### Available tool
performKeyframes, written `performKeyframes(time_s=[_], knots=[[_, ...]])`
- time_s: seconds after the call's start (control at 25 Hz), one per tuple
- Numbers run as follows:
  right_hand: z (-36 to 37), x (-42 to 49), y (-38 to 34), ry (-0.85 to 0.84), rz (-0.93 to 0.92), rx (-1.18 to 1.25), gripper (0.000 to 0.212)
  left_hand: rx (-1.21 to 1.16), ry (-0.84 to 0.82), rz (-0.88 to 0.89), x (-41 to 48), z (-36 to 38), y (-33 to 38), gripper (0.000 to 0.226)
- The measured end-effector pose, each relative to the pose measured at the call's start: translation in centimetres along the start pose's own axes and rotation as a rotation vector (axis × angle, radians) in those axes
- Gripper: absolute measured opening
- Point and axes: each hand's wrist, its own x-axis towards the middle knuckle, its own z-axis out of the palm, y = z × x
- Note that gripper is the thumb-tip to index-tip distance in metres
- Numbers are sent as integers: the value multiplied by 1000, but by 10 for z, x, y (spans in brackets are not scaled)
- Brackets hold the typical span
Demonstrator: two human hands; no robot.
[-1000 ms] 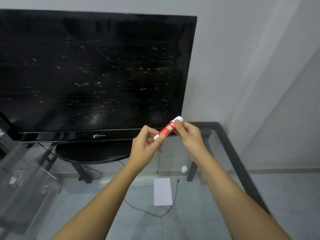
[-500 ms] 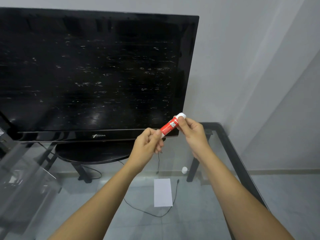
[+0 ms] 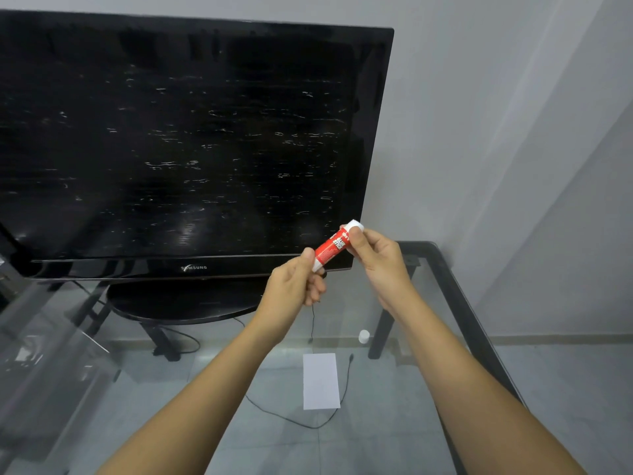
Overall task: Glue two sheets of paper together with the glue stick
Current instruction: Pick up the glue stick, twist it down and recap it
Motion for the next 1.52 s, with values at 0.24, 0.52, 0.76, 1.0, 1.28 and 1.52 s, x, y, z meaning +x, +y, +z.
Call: performKeyframes(time_s=[0.24, 0.52, 0.76, 1.0, 1.28, 1.52], knots=[[-2, 0, 3, -6, -6, -6, 30, -351, -167, -373, 1, -7, 11, 42], [0, 3, -2, -19, 8, 18, 27, -491, -210, -456, 2, -6, 13, 49], [-1, 4, 1, 7, 26, 20, 33, -140, -149, -373, -2, -6, 22, 50], [4, 5, -1, -8, 45, 27, 34, 176, 45, -10, -3, -2, 14, 39], [3, 6, 5, -21, 59, 60, 24, -114, -28, -418, -1, -7, 22, 58], [6, 6, 20, 1, 107, 23, 22, 728, 227, 442, -10, -3, -12, 36]])
